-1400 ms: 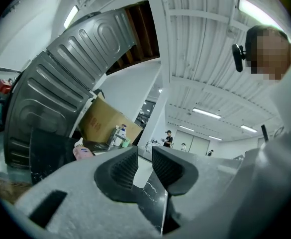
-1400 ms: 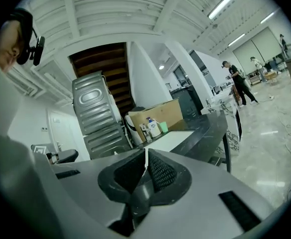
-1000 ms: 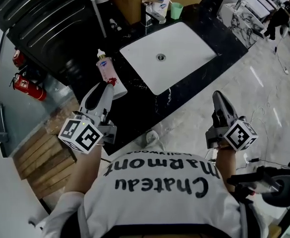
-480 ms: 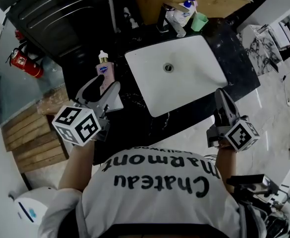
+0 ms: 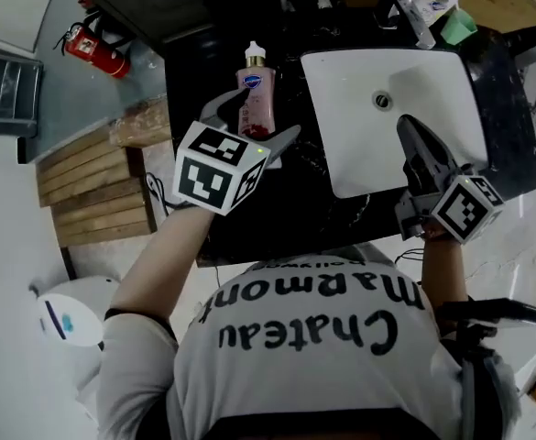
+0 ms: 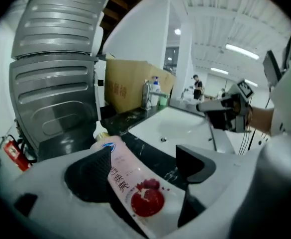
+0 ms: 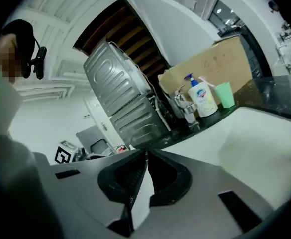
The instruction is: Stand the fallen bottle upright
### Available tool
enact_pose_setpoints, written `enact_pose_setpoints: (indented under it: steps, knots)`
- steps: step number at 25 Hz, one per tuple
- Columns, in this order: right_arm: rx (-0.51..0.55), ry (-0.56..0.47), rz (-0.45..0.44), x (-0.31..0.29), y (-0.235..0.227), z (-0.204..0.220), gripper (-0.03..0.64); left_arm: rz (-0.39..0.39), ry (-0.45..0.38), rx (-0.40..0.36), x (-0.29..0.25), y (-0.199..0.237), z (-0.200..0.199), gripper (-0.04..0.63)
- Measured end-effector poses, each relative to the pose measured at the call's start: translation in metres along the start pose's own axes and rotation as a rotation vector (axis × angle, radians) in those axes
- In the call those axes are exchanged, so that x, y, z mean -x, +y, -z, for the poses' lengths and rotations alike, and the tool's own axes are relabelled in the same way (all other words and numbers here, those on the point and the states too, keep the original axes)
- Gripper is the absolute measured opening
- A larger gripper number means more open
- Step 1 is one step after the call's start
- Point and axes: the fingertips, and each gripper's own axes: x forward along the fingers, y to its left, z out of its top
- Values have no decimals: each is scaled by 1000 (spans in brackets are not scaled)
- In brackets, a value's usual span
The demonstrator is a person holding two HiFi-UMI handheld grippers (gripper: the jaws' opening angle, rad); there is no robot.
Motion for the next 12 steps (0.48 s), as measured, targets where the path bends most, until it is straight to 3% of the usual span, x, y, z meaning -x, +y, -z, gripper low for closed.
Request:
enact_pose_setpoints:
  steps: [2, 4, 8, 12]
  knots:
    - [12, 26, -44, -15, 4, 4, 25, -47, 90, -41, -5, 10, 12, 402]
    - [0, 35, -88, -26, 5, 4, 25, -99, 144, -18, -11, 19, 20, 410]
    - [-36, 55, -223, -39, 9, 1, 25, -143, 252, 153, -23, 25, 42, 425]
    - [-28, 48, -284, -31, -14, -14, 25, -171, 359, 282, -40, 21, 59, 433]
